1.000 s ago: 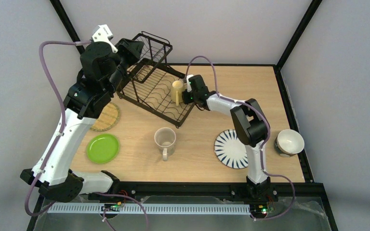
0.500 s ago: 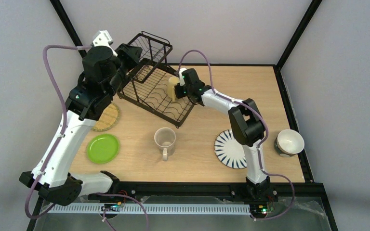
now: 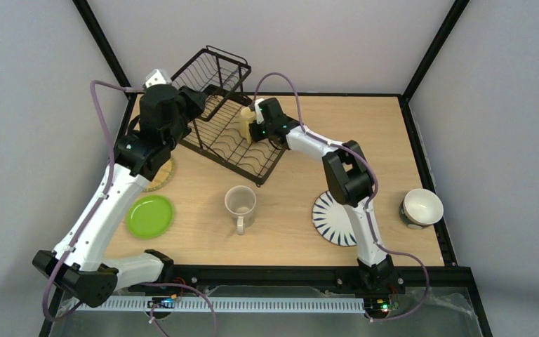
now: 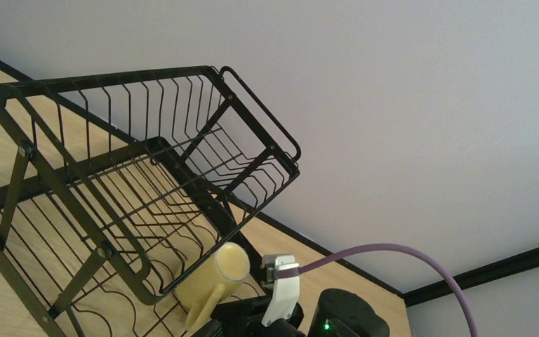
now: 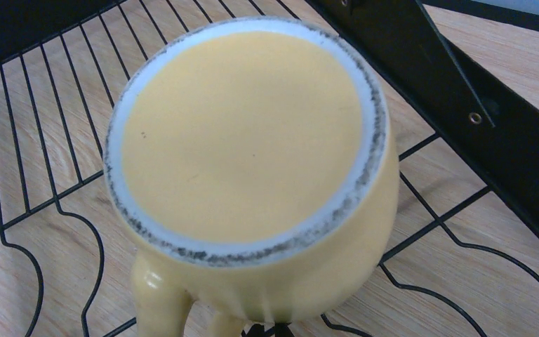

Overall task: Load the mixed dishes into the dish rack
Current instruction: Move the cup to the dish rack.

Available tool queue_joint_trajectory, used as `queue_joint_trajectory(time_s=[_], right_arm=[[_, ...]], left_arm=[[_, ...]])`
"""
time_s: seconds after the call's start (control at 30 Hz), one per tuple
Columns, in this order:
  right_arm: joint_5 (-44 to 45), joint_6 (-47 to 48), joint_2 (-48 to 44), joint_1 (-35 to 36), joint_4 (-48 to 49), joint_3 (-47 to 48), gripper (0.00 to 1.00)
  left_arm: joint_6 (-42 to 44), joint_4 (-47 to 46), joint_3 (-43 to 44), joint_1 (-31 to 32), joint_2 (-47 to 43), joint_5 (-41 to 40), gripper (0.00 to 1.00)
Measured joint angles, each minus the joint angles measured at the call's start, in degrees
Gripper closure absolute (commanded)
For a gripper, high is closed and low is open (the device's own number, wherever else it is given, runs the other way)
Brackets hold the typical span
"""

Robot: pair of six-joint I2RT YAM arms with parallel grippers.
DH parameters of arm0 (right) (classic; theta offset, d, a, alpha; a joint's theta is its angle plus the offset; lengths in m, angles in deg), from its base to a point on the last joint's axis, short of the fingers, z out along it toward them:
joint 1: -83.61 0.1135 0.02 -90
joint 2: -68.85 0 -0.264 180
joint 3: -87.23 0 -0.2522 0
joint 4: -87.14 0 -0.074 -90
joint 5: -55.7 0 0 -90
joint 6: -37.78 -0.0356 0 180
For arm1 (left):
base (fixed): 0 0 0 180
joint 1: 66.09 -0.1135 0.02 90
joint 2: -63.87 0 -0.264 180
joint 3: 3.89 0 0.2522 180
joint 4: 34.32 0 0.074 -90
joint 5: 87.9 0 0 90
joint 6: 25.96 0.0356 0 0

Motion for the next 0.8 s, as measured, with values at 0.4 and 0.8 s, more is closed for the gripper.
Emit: queue_joint_trajectory(time_s=[0.4,0.8], right_arm=[[-1.25,1.31,4.96,0.00,-2.27,10.40,0.93],[-1.77,2.05,11.19,0.00,-3.10,17.81,0.93]], left_arm=[[-0.07,-3.02,-5.35,0.00,-3.10,-0.46,0.16],[-0.02,-4.24,-6.36,0.00,-3.10,-0.46,0.16]])
